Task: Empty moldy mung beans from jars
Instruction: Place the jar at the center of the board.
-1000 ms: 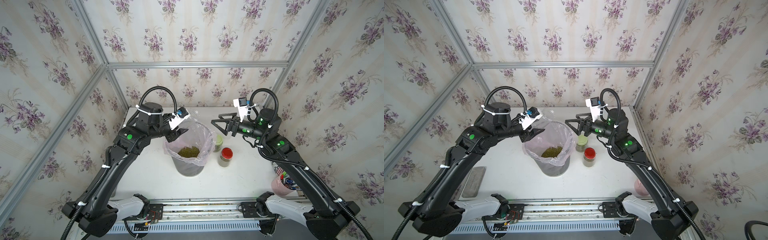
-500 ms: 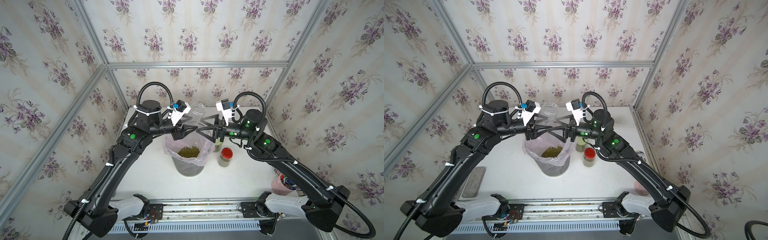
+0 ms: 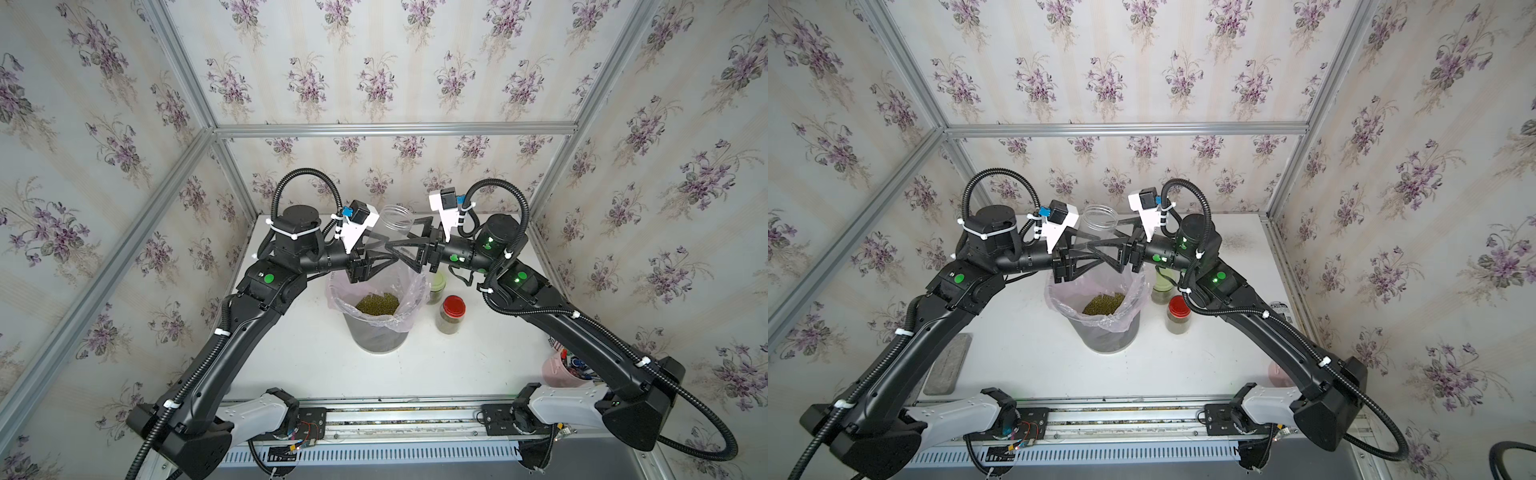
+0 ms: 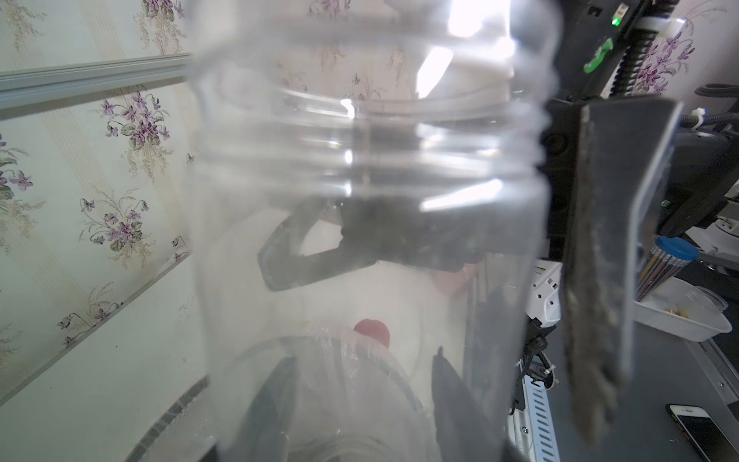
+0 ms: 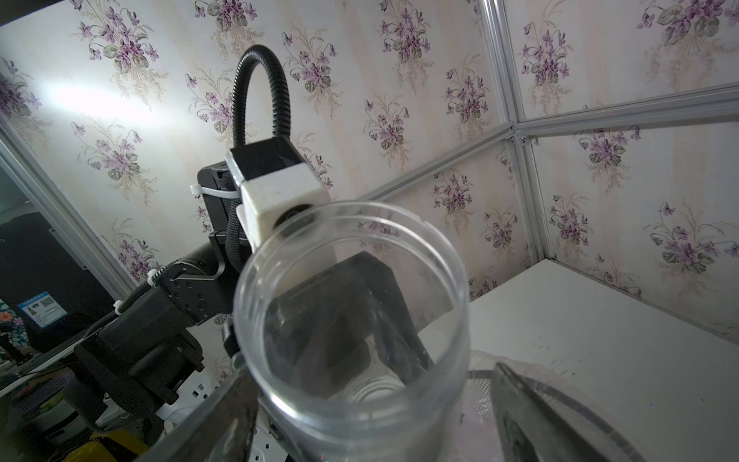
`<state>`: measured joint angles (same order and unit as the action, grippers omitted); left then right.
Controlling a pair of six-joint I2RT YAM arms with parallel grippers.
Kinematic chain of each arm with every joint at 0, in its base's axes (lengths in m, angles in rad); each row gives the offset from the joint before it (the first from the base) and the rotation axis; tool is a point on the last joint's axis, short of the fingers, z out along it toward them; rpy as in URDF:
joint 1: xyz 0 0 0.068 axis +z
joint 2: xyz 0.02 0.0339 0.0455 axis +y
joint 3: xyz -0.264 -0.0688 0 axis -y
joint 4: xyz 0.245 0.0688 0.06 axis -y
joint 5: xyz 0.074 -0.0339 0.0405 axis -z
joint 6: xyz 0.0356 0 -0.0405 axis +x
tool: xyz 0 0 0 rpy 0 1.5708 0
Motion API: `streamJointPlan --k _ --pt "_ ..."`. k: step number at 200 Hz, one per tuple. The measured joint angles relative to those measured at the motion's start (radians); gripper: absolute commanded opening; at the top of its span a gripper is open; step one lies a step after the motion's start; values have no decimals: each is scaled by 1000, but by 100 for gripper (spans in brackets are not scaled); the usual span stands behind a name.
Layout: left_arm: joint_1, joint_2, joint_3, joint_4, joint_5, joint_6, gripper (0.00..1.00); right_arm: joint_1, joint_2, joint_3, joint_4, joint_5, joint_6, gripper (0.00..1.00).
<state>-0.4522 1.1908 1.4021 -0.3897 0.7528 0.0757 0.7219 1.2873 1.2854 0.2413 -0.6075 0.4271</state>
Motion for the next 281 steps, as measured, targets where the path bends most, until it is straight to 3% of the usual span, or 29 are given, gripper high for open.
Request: streamJointPlan --k 31,73,108,131,133,134,135,139,179,226,256,281 --pt "0 -1 -17 16 7 -15 16 2 18 12 40 -11 16 82" --pt "0 -4 -19 40 13 -31 18 12 40 23 58 -23 26 65" --pt "0 -6 -19 42 23 -55 30 14 43 27 53 -20 8 52" --pt "0 -11 -26 45 19 -61 52 14 41 27 48 -18 -6 48" --pt "0 -12 -27 45 19 -61 66 14 41 27 48 -19 -7 48" --pt "0 -13 -28 45 18 -61 83 14 41 27 48 -19 -7 48" --pt "0 -13 -28 45 17 -61 91 15 41 27 47 -19 -8 48" --pt "-1 -16 -30 45 13 -61 99 15 40 28 45 -19 -8 47" --pt "-2 -38 -45 51 -68 -47 100 18 36 51 11 6 -12 44" --pt "-1 -90 -64 51 -213 -34 100 18 32 124 -129 172 -95 43" --pt "-2 -146 -86 43 -402 -45 100 18 32 167 -220 338 -154 43" --pt "-1 -199 -97 35 -665 -118 100 17 44 200 -290 543 -216 43"
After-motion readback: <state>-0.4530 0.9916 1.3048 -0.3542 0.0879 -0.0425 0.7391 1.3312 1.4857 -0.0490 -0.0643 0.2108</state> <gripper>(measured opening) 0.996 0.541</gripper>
